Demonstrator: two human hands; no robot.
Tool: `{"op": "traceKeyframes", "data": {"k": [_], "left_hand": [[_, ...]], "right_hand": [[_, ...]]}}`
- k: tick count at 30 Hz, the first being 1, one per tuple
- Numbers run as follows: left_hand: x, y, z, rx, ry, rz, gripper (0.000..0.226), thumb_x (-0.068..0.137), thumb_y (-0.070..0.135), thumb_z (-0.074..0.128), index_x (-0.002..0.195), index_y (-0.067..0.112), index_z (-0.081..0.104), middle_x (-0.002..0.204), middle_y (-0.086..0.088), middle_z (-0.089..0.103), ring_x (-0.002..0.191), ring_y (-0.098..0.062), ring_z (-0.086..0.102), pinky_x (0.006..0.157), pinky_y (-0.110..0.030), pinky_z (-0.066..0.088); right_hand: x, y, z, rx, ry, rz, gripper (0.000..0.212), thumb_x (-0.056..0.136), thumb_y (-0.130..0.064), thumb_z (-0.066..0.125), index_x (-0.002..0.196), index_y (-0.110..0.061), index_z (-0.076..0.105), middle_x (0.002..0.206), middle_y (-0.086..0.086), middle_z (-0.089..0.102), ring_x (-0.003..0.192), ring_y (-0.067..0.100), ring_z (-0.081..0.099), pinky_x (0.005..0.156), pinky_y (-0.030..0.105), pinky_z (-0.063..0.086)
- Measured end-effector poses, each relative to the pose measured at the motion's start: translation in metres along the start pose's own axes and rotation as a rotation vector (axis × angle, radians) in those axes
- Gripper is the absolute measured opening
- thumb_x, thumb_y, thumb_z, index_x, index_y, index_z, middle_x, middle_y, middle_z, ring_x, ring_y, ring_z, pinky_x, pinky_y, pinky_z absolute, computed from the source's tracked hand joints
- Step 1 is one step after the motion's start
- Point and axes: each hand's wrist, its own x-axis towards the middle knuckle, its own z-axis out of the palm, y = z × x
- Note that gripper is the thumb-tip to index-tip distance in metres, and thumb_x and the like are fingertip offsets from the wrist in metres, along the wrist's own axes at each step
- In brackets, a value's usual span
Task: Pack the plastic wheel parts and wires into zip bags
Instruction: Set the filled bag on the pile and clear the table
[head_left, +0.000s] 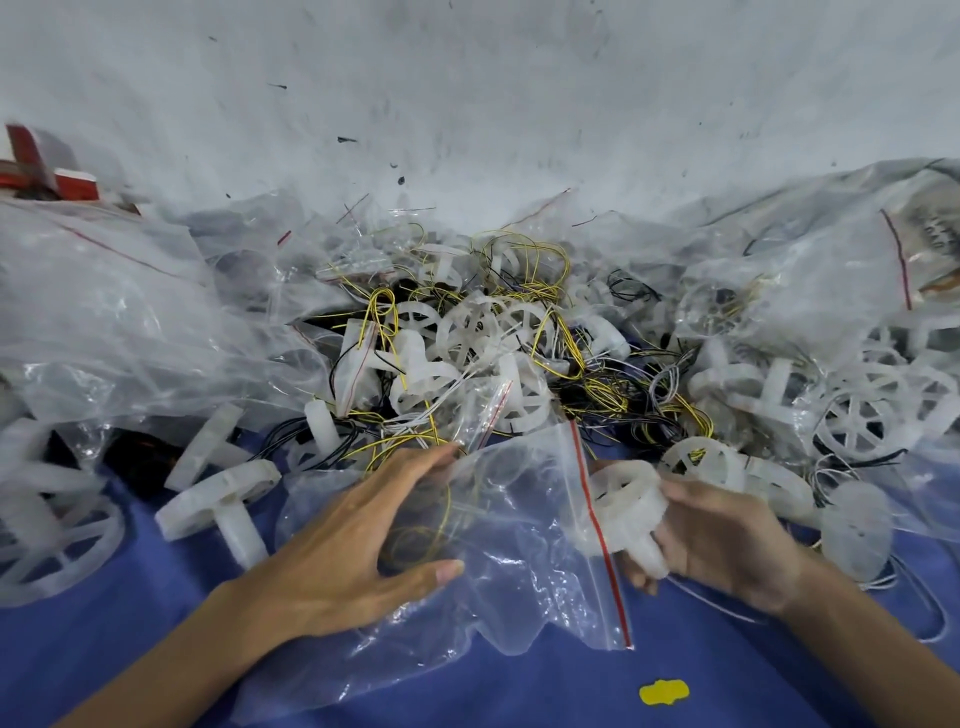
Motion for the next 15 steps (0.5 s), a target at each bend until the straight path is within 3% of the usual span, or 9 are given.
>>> {"op": "traceKeyframes", "data": {"k": [4, 6, 9, 12, 13, 15], "left_hand": [[-0.002, -0.001, 0.000, 0.064, -0.039, 0.008, 0.083, 0.074, 0.079, 0.046, 0.139, 0.057, 0.000, 0.142, 0.039, 0.017, 0.132, 0.012, 0.025, 0.108, -0.023, 0.030], [-0.002, 0.000, 0.000, 0.077, -0.053, 0.008, 0.085, 0.073, 0.080, 0.046, 0.140, 0.057, -0.001, 0.142, 0.040, 0.014, 0.132, 0.012, 0.023, 0.109, -0.026, 0.029], [-0.002, 0.001, -0.001, 0.075, -0.072, 0.002, 0.086, 0.071, 0.082, 0.044, 0.138, 0.059, -0.003, 0.141, 0.042, 0.010, 0.131, 0.017, 0.017, 0.107, -0.022, 0.025], [-0.003, 0.001, 0.001, 0.093, -0.096, -0.004, 0.086, 0.069, 0.085, 0.040, 0.136, 0.062, -0.008, 0.142, 0.044, 0.002, 0.135, 0.015, 0.010, 0.112, -0.024, 0.021], [-0.003, 0.001, 0.001, 0.105, -0.107, -0.008, 0.086, 0.068, 0.087, 0.038, 0.135, 0.063, -0.010, 0.141, 0.046, -0.002, 0.135, 0.016, 0.007, 0.112, -0.024, 0.019], [-0.003, 0.001, 0.001, 0.112, -0.113, -0.010, 0.085, 0.068, 0.087, 0.037, 0.134, 0.063, -0.011, 0.138, 0.050, -0.005, 0.133, 0.019, 0.006, 0.111, -0.020, 0.018]], "right_hand": [[0.015, 0.021, 0.006, -0.235, 0.244, -0.134, 0.037, 0.081, -0.037, 0.062, 0.118, -0.030, 0.060, 0.089, 0.015, 0.061, 0.067, 0.017, 0.062, 0.055, 0.025, 0.049], [0.018, 0.026, 0.013, -0.374, 0.346, -0.280, 0.031, 0.083, -0.024, 0.057, 0.111, -0.039, 0.057, 0.082, -0.001, 0.065, 0.062, 0.006, 0.060, 0.053, 0.017, 0.046], [0.014, 0.021, 0.029, -0.446, 0.259, -0.304, 0.040, 0.080, -0.028, 0.069, 0.104, -0.036, 0.039, 0.093, -0.004, 0.068, 0.074, 0.007, 0.062, 0.064, 0.019, 0.049], [0.009, 0.017, 0.038, -0.718, 0.298, -0.261, 0.051, 0.068, -0.040, 0.079, 0.107, -0.033, 0.047, 0.104, 0.000, 0.068, 0.089, 0.018, 0.065, 0.078, 0.040, 0.051], [0.008, 0.017, 0.040, -0.846, 0.292, -0.249, 0.044, 0.069, -0.037, 0.079, 0.104, -0.035, 0.053, 0.101, -0.002, 0.069, 0.088, 0.019, 0.066, 0.078, 0.042, 0.051], [0.009, 0.018, 0.042, -1.056, 0.265, -0.280, 0.037, 0.072, -0.033, 0.078, 0.104, -0.030, 0.060, 0.092, -0.015, 0.068, 0.074, 0.007, 0.063, 0.068, 0.028, 0.053]]}}
